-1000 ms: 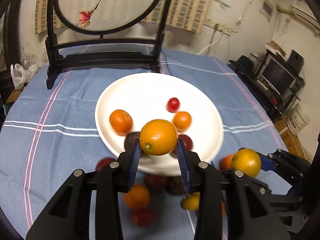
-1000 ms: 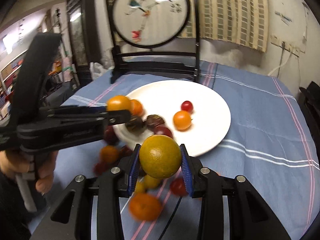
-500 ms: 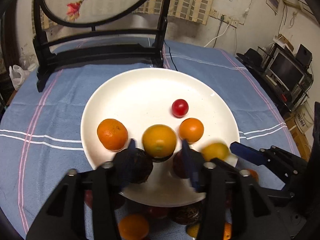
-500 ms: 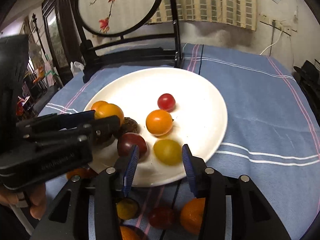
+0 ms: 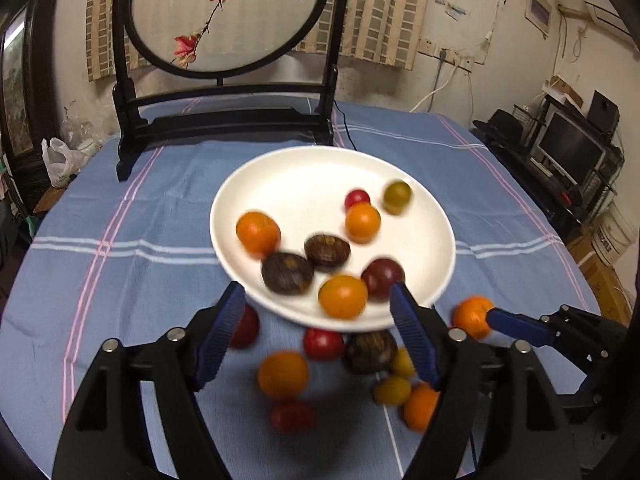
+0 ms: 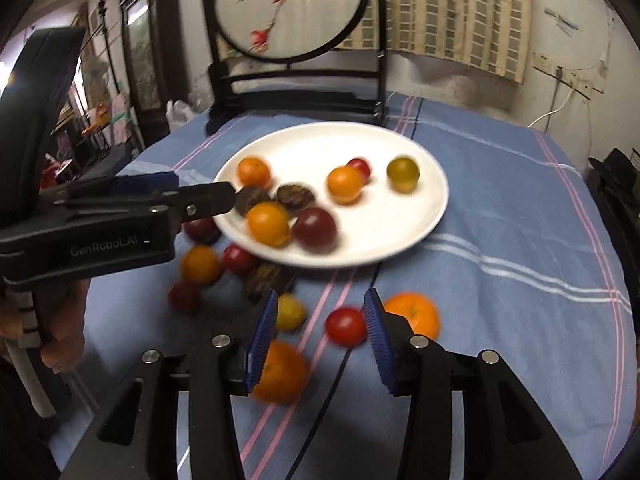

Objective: Organize fruits
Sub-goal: 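Lower both held fruits onto the white plate and open both tools, then grasp a mandarin on the cloth with the right tool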

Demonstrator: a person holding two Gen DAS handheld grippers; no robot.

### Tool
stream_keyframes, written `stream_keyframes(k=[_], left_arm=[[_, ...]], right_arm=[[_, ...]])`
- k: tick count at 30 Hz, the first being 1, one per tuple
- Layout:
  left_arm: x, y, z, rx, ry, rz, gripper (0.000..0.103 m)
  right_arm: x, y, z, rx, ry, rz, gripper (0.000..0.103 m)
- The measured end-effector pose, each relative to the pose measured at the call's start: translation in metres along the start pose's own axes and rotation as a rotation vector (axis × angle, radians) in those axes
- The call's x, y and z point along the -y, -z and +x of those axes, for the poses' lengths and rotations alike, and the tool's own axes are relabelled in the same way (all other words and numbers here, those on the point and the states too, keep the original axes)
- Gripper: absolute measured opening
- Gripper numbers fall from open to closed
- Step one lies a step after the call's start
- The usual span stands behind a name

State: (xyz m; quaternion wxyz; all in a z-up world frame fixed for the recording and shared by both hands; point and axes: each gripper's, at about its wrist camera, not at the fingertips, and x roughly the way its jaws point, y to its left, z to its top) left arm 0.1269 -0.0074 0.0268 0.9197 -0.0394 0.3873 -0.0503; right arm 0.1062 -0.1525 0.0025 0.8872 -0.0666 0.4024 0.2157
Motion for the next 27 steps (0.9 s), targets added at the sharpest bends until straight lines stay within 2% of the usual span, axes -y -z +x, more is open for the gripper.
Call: stream_keyframes(k=[5, 11, 16, 22, 23, 24, 27], left_arm=[[-0.009, 0.028, -0.005, -0.008, 0.002, 0.017, 0.079], [-0.033, 0.048, -0.006, -0.02, 0.01, -0.036, 0.079], [-0.051, 0.054, -0.006, -0.023, 0.026, -0.089, 0.079], [-0.053, 0.055, -0.004, -0.02, 0.042, -0.083, 0.079], [-0.052, 0.055, -0.004, -0.022, 0.045, -0.08, 0.079], [-0.051, 0.055, -0.003, -0.024, 0.046, -0.076, 0.079], [-0.047, 0.057, -0.001, -0.036, 0.048, -0.059, 0.079]], right_arm=[[-0.017, 0.021, -0.003, -0.036, -0.004, -0.036, 0.05], [-0.03, 0.035, 0.005, -0.082, -0.003, -0.048, 0.051], [-0.035, 0.036, 0.022, -0.132, 0.019, -0.049, 0.051], [-0.037, 0.037, 0.033, -0.143, 0.042, -0.041, 0.051], [-0.037, 0.037, 0.033, -0.142, 0.044, -0.037, 0.05], [-0.037, 0.038, 0.032, -0.135, 0.052, -0.033, 0.044], [-0.034, 0.04, 0.03, -0.121, 0.044, -0.011, 0.043]])
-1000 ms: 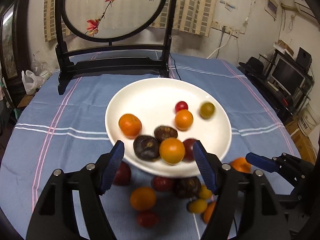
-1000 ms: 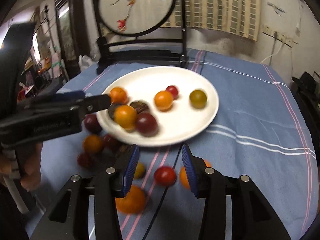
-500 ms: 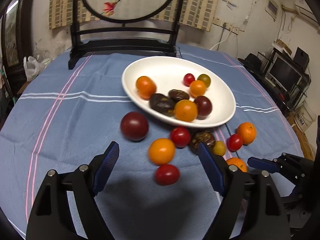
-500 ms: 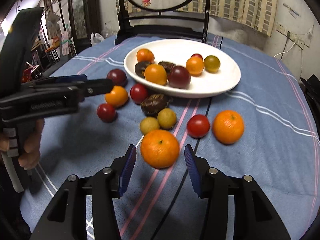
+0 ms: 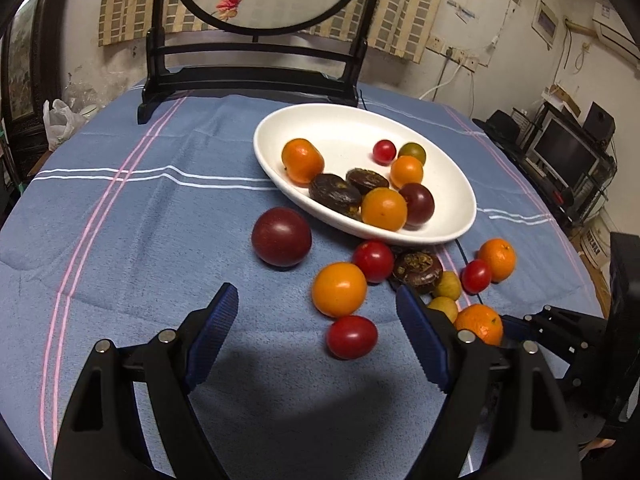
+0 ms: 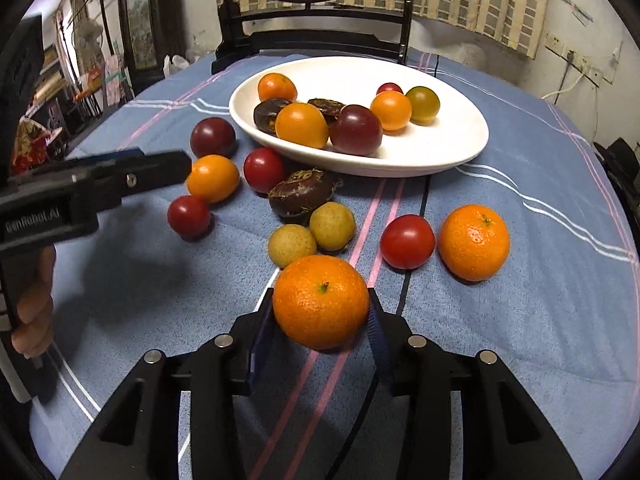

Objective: Organize fruits
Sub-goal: 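Grasp a mandarin on the cloth with the right tool, then grasp a red cherry tomato with the left tool while the right tool holds the mandarin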

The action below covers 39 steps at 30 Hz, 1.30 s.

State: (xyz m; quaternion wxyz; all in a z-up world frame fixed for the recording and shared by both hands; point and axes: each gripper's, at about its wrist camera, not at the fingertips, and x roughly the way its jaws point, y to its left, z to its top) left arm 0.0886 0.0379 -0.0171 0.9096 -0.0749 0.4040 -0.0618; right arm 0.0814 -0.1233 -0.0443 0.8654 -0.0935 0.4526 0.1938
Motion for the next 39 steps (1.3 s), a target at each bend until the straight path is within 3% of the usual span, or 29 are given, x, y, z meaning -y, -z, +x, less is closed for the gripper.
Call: stream_keyframes(k=[9, 17, 20, 24, 30, 39], left_arm=[[0.012, 0.011, 0.0, -0.034, -0.004, 0.071, 0.079], [0.033, 0.023, 0.015, -0.073, -0.058, 0.17, 0.077], [0.038, 0.025, 0.022, -0.09, -0.078, 0.192, 0.065], [0.043, 0.027, 0.029, -0.093, -0.079, 0.213, 0.029], [0.056, 0.026, 0.014, -0.059, -0.065, 0.279, 0.029], [0.059, -0.01, -0.02, 0.044, -0.022, 0.243, 0.029]], right_arm=[[0.039, 0.01, -0.021, 0.067, -0.113, 0.138, 0.043], [0.044, 0.009, -0.037, 0.115, -0.137, 0.154, 0.043], [0.039, 0.009, -0.042, 0.132, -0.145, 0.133, 0.043], [0.038, 0.008, -0.045, 0.142, -0.141, 0.121, 0.043], [0.044, 0.008, -0.045, 0.153, -0.134, 0.145, 0.043], [0.05, 0.001, -0.06, 0.251, -0.063, 0.189, 0.043]])
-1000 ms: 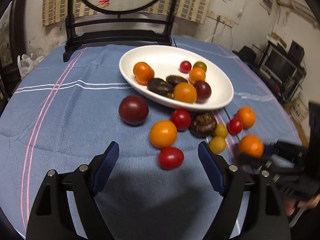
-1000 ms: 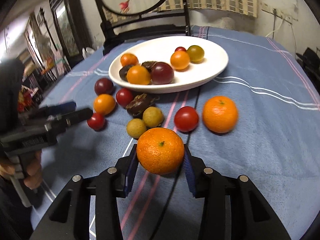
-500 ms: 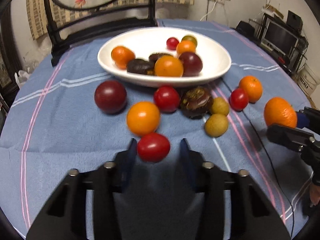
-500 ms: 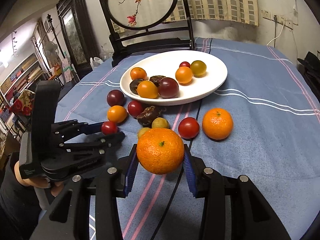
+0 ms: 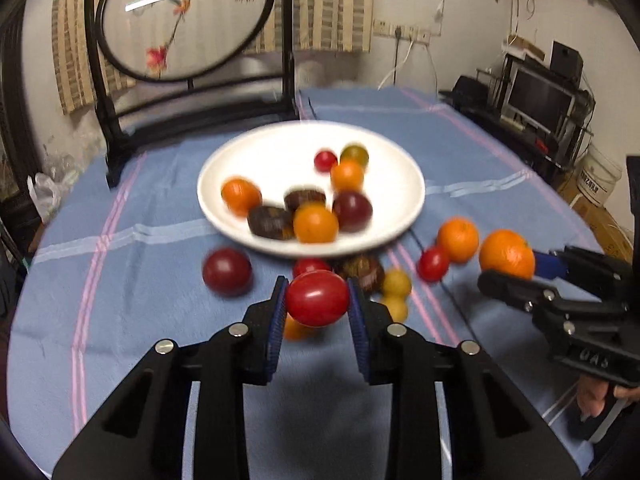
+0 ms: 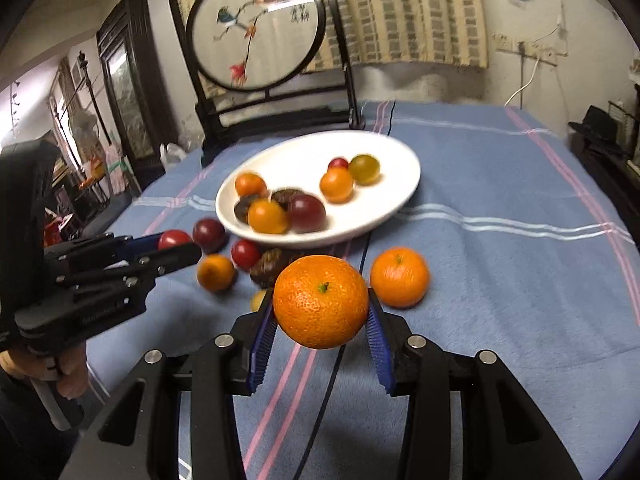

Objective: Organize fruits
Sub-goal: 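Grasp a red cherry tomato with the left tool while the right tool holds the mandarin, then carry the mandarin and tomato onto the white plate and open both tools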

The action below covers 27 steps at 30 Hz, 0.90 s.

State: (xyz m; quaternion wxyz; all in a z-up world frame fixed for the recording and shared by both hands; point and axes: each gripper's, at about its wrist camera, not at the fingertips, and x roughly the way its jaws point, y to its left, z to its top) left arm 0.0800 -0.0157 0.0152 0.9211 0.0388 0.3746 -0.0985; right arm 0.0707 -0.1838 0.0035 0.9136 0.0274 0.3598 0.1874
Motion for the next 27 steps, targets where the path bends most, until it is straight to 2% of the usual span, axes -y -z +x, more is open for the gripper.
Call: stream_keyframes(k=[5, 9, 16, 23, 27], left_arm=[[-0.006, -0.036, 0.005, 0.05, -0.003, -0.021, 0.029], [-0.015, -0.057, 0.019, 0.046, -0.016, -0.057, 0.029], [-0.038, -0.075, 0.06, -0.01, -0.034, -0.132, 0.029], [-0.048, -0.086, 0.094, -0.059, -0.02, -0.19, 0.029], [-0.038, -0.091, 0.106, -0.061, -0.022, -0.174, 0.029]], right_arm=[[-0.011, -0.027, -0.007, 0.057, 0.012, -0.053, 0.043], [-0.015, -0.052, 0.004, 0.082, 0.043, -0.085, 0.043], [-0.007, -0.077, 0.05, 0.032, 0.057, -0.059, 0.043], [0.017, -0.074, 0.088, -0.046, 0.062, 0.032, 0.043], [0.023, -0.073, 0.101, -0.075, 0.05, 0.057, 0.043]])
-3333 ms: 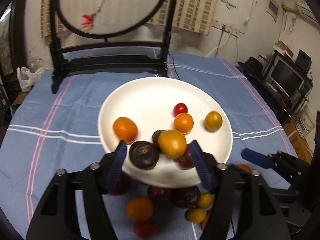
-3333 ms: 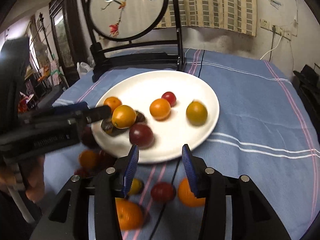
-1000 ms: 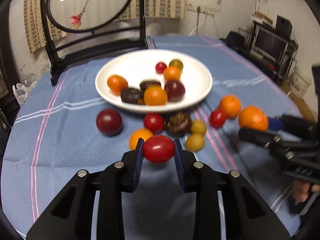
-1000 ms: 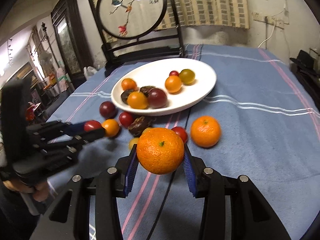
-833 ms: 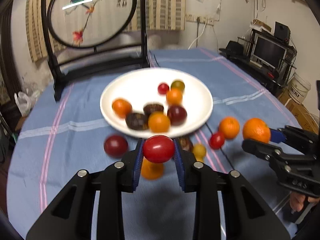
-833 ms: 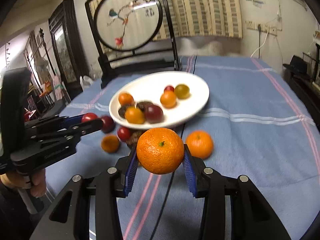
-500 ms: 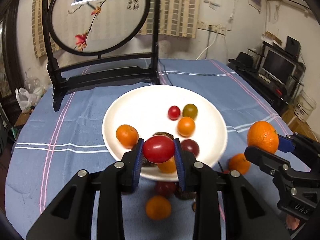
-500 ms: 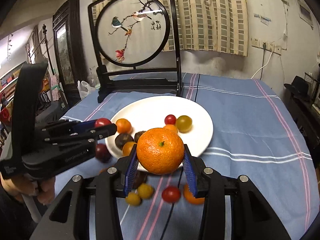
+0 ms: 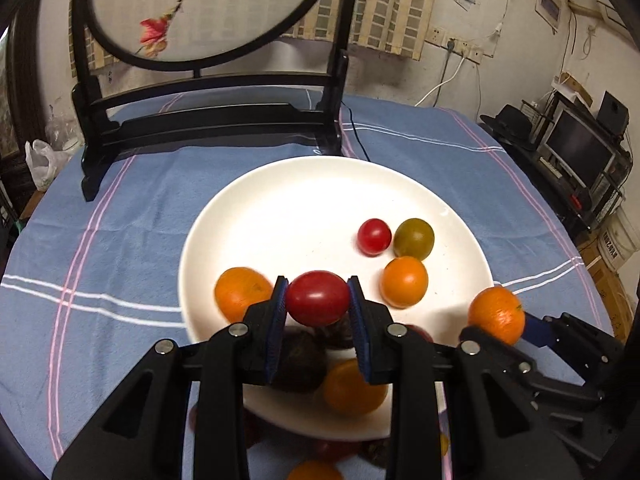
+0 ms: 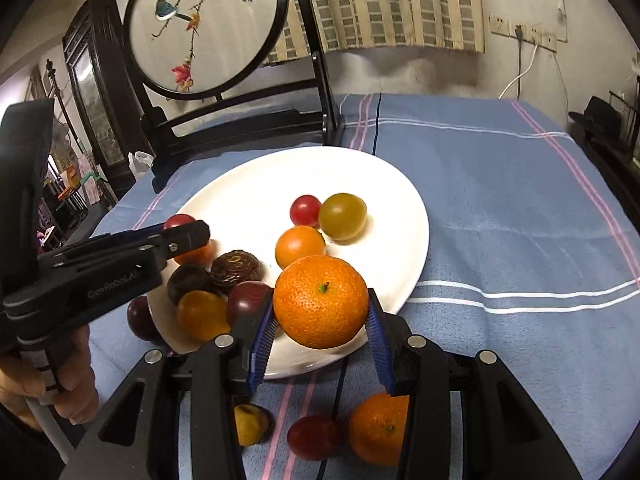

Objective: Organize fruits
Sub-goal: 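Carry the mandarin and tomato onto the white plate and open both tools, then grasp the second mandarin on the cloth with the right tool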

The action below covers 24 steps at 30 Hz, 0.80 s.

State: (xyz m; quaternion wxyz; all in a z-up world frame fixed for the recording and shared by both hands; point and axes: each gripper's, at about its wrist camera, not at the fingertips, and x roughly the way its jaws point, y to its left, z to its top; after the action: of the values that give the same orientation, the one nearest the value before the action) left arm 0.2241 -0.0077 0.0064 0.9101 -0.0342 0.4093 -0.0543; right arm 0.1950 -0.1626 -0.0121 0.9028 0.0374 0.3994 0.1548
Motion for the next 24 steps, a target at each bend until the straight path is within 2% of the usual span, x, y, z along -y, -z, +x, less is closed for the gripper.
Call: stream_keyframes(k=[2, 4, 5, 8, 11, 13, 14, 17, 21, 24], left_arm=[[0.004, -0.001, 0.005, -0.005, -0.003, 0.0, 0.035], [0.006, 0.001, 0.004, 0.004, -0.008, -0.011, 0.067], [0.007, 0.002, 0.001, 0.018, -0.009, -0.011, 0.07], [0.009, 0.007, -0.006, 0.028, -0.018, 0.016, 0.07], [0.003, 0.013, -0.012, 0.008, -0.014, -0.004, 0.072], [-0.004, 0.02, -0.02, -0.003, -0.009, -0.034, 0.077], [-0.007, 0.023, -0.024, -0.001, -0.005, -0.046, 0.077], [-0.017, 0.033, -0.038, 0.004, -0.003, -0.073, 0.077], [-0.028, 0.046, -0.063, 0.051, -0.035, -0.071, 0.077], [-0.038, 0.056, -0.081, 0.088, -0.063, -0.074, 0.083]], right_arm=[[0.001, 0.002, 0.002, -0.01, -0.016, 0.015, 0.044], [0.004, 0.003, 0.004, -0.021, -0.045, 0.045, 0.045], [0.006, 0.003, 0.003, -0.017, -0.057, 0.058, 0.045], [0.01, 0.004, 0.001, -0.023, -0.09, 0.085, 0.045], [0.01, 0.004, -0.001, -0.025, -0.102, 0.09, 0.046], [0.007, 0.004, -0.002, -0.01, -0.096, 0.083, 0.051], [0.006, 0.003, -0.003, 0.007, -0.085, 0.083, 0.058], [0.002, -0.001, -0.004, 0.015, -0.063, 0.074, 0.059], [-0.001, 0.002, -0.023, 0.038, -0.075, 0.051, 0.059], [0.003, 0.007, -0.037, 0.045, -0.054, 0.031, 0.059]])
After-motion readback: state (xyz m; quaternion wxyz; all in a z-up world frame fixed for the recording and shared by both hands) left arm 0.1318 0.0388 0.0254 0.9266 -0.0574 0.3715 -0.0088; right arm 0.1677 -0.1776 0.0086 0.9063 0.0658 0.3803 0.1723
